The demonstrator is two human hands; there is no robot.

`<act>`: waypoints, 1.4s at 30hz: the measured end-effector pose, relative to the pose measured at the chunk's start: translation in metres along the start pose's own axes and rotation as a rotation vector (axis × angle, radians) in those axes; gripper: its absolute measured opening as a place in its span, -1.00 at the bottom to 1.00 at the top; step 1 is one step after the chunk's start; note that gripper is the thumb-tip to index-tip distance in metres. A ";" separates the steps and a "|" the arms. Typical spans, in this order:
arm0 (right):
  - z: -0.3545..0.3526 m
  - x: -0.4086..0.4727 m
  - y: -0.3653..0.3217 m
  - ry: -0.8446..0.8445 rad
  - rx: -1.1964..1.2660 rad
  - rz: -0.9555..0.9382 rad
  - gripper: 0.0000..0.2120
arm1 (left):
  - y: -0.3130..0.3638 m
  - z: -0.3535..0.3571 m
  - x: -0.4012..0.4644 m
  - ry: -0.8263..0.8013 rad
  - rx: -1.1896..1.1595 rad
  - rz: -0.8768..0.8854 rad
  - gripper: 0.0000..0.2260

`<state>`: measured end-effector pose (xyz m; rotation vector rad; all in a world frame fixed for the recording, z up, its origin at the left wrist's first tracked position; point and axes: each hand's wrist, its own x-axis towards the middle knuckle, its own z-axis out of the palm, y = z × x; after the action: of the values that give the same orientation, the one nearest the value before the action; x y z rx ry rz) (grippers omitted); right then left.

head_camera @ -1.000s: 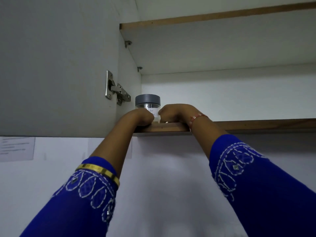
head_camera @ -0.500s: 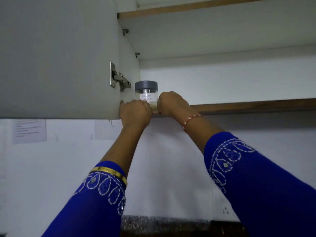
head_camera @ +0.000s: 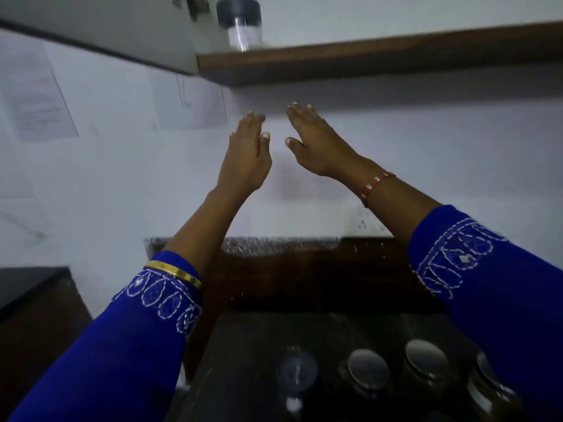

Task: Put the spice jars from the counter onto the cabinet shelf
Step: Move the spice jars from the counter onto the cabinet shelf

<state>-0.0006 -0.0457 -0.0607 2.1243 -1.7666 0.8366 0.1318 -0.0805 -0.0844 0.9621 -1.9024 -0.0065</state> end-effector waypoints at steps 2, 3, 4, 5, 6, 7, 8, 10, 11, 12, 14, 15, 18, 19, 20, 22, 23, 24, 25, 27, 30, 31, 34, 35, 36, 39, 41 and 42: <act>0.016 -0.034 0.003 -0.056 0.075 0.013 -0.46 | 0.004 0.007 -0.029 -0.021 -0.061 -0.040 -0.62; 0.025 -0.052 0.006 -0.079 0.109 0.022 -0.45 | 0.006 0.011 -0.045 -0.038 -0.094 -0.054 -0.62; 0.033 -0.071 0.008 -0.100 0.139 0.033 -0.45 | 0.007 0.015 -0.063 -0.056 -0.124 -0.070 -0.62; 0.043 -0.091 0.009 -0.121 0.172 0.049 -0.44 | 0.007 0.020 -0.081 -0.075 -0.149 -0.084 -0.62; 0.052 -0.112 0.011 -0.144 0.212 0.068 -0.44 | 0.006 0.025 -0.100 -0.097 -0.168 -0.099 -0.63; 0.063 -0.133 0.011 -0.168 0.262 0.089 -0.44 | 0.005 0.031 -0.119 -0.123 -0.185 -0.116 -0.63; 0.074 -0.153 0.013 -0.190 0.315 0.112 -0.44 | 0.003 0.036 -0.138 -0.151 -0.203 -0.137 -0.63; 0.098 -0.193 0.017 -0.229 0.402 0.166 -0.43 | -0.001 0.048 -0.177 -0.204 -0.249 -0.198 -0.63; 0.110 -0.211 0.020 -0.254 0.436 0.202 -0.42 | -0.002 0.054 -0.195 -0.227 -0.276 -0.239 -0.62; 0.120 -0.229 0.022 -0.284 0.469 0.246 -0.41 | -0.002 0.059 -0.212 -0.250 -0.301 -0.282 -0.61; 0.137 -0.260 0.026 -0.352 0.518 0.339 -0.40 | 0.001 0.070 -0.243 -0.303 -0.332 -0.369 -0.63; 0.144 -0.274 0.028 -0.386 0.525 0.378 -0.40 | 0.003 0.075 -0.257 -0.329 -0.346 -0.410 -0.64; 0.162 -0.310 0.032 -0.501 0.532 0.458 -0.38 | 0.007 0.090 -0.295 -0.423 -0.389 -0.527 -0.63; 0.167 -0.321 0.032 -0.532 0.543 0.471 -0.37 | 0.008 0.094 -0.307 -0.450 -0.402 -0.565 -0.63; 0.173 -0.331 0.032 -0.557 0.553 0.481 -0.35 | 0.008 0.098 -0.318 -0.471 -0.422 -0.610 -0.63; 0.186 -0.349 0.031 -0.598 0.559 0.475 -0.30 | 0.009 0.107 -0.337 -0.507 -0.472 -0.699 -0.64; 0.192 -0.357 0.031 -0.624 0.549 0.467 -0.25 | 0.010 0.112 -0.347 -0.528 -0.493 -0.746 -0.65; 0.199 -0.364 0.031 -0.654 0.530 0.455 -0.20 | 0.010 0.116 -0.355 -0.542 -0.506 -0.797 -0.65; 0.204 -0.369 0.031 -0.682 0.503 0.435 -0.14 | 0.010 0.120 -0.363 -0.556 -0.514 -0.851 -0.66; 0.212 -0.378 0.030 -0.699 0.432 0.388 -0.08 | 0.011 0.125 -0.378 -0.586 -0.549 -0.946 -0.66; 0.217 -0.386 0.029 -0.611 0.429 0.385 -0.14 | 0.012 0.127 -0.394 -0.576 -0.628 -1.013 -0.68; 0.217 -0.386 0.030 -0.574 0.461 0.399 -0.16 | 0.011 0.126 -0.397 -0.565 -0.655 -1.035 -0.68; 0.214 -0.385 0.036 -0.519 0.570 0.464 -0.19 | 0.010 0.123 -0.399 -0.541 -0.736 -1.126 -0.70; 0.213 -0.383 0.039 -0.506 0.604 0.499 -0.20 | 0.009 0.121 -0.398 -0.547 -0.747 -1.152 -0.70; 0.211 -0.381 0.043 -0.494 0.664 0.560 -0.22 | 0.009 0.119 -0.398 -0.554 -0.754 -1.169 -0.70; 0.193 -0.372 0.048 -0.433 0.997 0.776 -0.31 | 0.012 0.112 -0.392 -0.562 -0.770 -1.169 -0.70; 0.175 -0.365 0.049 -0.382 1.201 0.823 -0.38 | 0.013 0.108 -0.385 -0.551 -0.805 -1.185 -0.68; 0.166 -0.361 0.050 -0.354 1.310 0.816 -0.41 | 0.013 0.106 -0.382 -0.553 -0.851 -1.207 -0.67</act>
<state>-0.0400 0.1473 -0.4091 2.0965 -2.7835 2.4989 0.1275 0.1255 -0.4231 1.3733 -1.2115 -1.7598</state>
